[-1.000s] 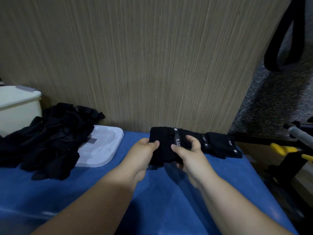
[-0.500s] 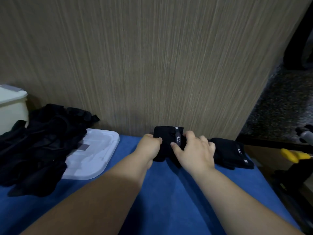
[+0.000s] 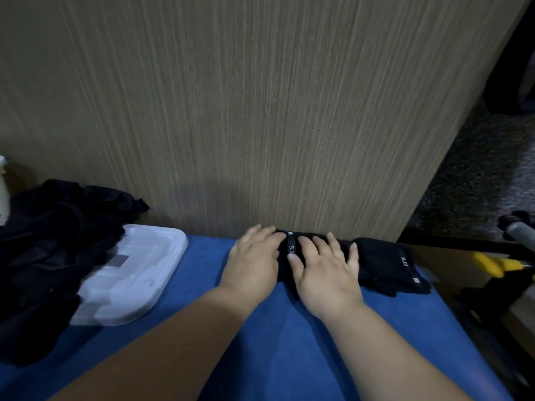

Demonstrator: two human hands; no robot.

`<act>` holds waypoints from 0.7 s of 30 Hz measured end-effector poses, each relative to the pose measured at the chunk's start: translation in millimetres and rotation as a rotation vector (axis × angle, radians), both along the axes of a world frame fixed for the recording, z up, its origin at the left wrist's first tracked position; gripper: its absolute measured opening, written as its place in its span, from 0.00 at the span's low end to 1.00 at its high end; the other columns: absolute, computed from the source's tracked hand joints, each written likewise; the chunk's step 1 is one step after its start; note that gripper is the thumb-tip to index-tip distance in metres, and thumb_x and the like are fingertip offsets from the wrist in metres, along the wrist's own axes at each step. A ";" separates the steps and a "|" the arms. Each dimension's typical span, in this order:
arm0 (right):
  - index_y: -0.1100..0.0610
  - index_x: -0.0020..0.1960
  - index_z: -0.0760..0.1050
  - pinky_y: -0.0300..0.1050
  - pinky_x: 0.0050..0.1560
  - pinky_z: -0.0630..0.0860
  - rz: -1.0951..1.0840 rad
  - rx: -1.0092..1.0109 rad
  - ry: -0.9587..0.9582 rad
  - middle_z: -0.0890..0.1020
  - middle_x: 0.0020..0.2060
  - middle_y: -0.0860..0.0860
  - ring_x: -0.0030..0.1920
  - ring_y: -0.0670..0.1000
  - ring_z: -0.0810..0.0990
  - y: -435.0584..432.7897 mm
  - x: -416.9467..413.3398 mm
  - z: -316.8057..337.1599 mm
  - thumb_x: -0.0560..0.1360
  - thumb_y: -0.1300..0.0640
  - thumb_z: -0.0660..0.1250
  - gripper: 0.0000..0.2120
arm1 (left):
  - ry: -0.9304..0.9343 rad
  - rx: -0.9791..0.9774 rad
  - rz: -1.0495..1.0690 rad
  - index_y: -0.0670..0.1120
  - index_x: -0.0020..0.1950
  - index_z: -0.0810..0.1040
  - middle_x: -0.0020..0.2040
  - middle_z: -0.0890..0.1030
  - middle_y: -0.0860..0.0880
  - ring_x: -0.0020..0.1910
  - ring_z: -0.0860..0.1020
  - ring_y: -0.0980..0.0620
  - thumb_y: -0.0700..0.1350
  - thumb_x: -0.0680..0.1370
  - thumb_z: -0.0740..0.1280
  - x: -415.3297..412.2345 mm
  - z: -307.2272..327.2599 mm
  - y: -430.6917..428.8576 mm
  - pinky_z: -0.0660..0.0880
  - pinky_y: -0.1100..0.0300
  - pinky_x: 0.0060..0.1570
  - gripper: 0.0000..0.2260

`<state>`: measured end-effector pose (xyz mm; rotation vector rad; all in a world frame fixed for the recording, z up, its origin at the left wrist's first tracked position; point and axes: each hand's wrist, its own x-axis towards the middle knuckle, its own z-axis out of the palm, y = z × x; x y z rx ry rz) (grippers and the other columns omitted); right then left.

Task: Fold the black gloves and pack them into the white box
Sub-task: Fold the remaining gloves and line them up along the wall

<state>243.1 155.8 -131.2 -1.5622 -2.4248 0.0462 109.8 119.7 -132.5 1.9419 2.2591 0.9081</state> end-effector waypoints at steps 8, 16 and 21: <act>0.45 0.77 0.52 0.65 0.72 0.35 -0.032 -0.114 -0.091 0.52 0.78 0.45 0.77 0.52 0.39 6.7 10.3 1.5 0.81 0.40 0.40 0.26 | 0.140 -0.268 -0.066 0.59 0.77 0.52 0.78 0.54 0.54 0.78 0.48 0.50 0.57 0.83 0.48 1.6 -11.6 10.7 0.50 0.50 0.75 0.22; 0.44 0.77 0.51 0.63 0.73 0.38 -0.038 -0.141 -0.070 0.51 0.78 0.45 0.77 0.51 0.41 9.2 11.6 0.0 0.81 0.40 0.39 0.26 | 0.149 -0.286 -0.067 0.59 0.77 0.53 0.78 0.54 0.55 0.78 0.46 0.51 0.57 0.83 0.47 3.0 -14.0 15.5 0.49 0.51 0.76 0.22; 0.43 0.76 0.53 0.62 0.74 0.41 -0.040 -0.123 -0.044 0.53 0.77 0.45 0.77 0.51 0.44 9.6 10.8 -3.4 0.81 0.40 0.40 0.25 | 0.161 -0.319 -0.059 0.60 0.77 0.52 0.78 0.54 0.56 0.78 0.46 0.51 0.57 0.82 0.47 4.7 -12.3 16.5 0.49 0.47 0.75 0.22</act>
